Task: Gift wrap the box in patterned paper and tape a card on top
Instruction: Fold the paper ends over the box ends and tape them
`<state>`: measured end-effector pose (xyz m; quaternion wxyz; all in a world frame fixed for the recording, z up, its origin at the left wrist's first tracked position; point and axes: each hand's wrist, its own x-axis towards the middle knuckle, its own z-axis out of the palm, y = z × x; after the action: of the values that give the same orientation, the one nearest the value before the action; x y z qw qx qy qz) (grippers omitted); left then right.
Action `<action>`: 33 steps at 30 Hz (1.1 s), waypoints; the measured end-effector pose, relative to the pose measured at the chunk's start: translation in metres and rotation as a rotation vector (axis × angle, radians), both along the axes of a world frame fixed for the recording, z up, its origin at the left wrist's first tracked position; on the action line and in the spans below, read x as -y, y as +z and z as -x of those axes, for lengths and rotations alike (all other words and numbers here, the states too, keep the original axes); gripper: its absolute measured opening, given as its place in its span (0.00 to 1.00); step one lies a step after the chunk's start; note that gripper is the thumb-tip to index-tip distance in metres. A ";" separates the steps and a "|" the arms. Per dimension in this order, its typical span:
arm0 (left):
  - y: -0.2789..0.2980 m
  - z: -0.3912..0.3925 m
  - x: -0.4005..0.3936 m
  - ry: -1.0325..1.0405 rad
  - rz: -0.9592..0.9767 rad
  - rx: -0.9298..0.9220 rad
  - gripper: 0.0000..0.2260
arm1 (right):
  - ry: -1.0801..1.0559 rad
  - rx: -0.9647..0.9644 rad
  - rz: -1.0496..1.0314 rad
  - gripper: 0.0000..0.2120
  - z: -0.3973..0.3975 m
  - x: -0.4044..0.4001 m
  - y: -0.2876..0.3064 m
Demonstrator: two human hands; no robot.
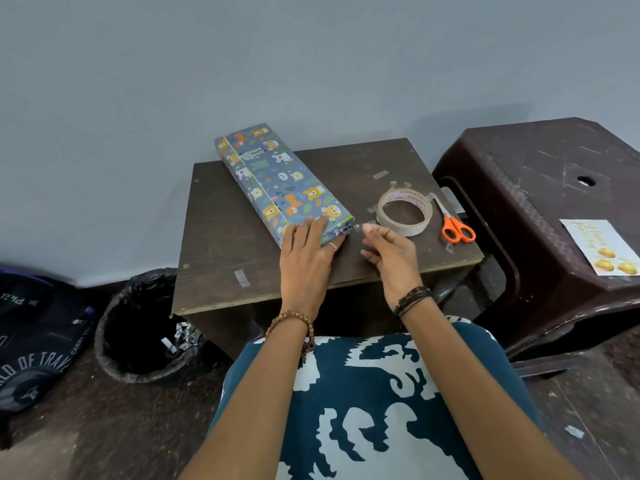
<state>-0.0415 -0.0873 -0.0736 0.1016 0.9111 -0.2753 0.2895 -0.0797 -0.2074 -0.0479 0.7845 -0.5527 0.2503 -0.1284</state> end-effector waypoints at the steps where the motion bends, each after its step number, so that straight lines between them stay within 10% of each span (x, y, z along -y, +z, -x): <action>1: 0.000 0.000 0.000 -0.002 0.004 0.006 0.18 | 0.003 0.007 -0.035 0.06 0.000 -0.002 0.000; 33: -0.004 -0.004 0.001 0.006 -0.010 0.083 0.14 | -0.133 -0.291 0.684 0.09 -0.025 -0.027 -0.021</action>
<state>-0.0371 -0.0882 -0.0778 0.0844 0.8996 -0.2782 0.3260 -0.0543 -0.1806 -0.0693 0.5009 -0.7776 0.3371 -0.1755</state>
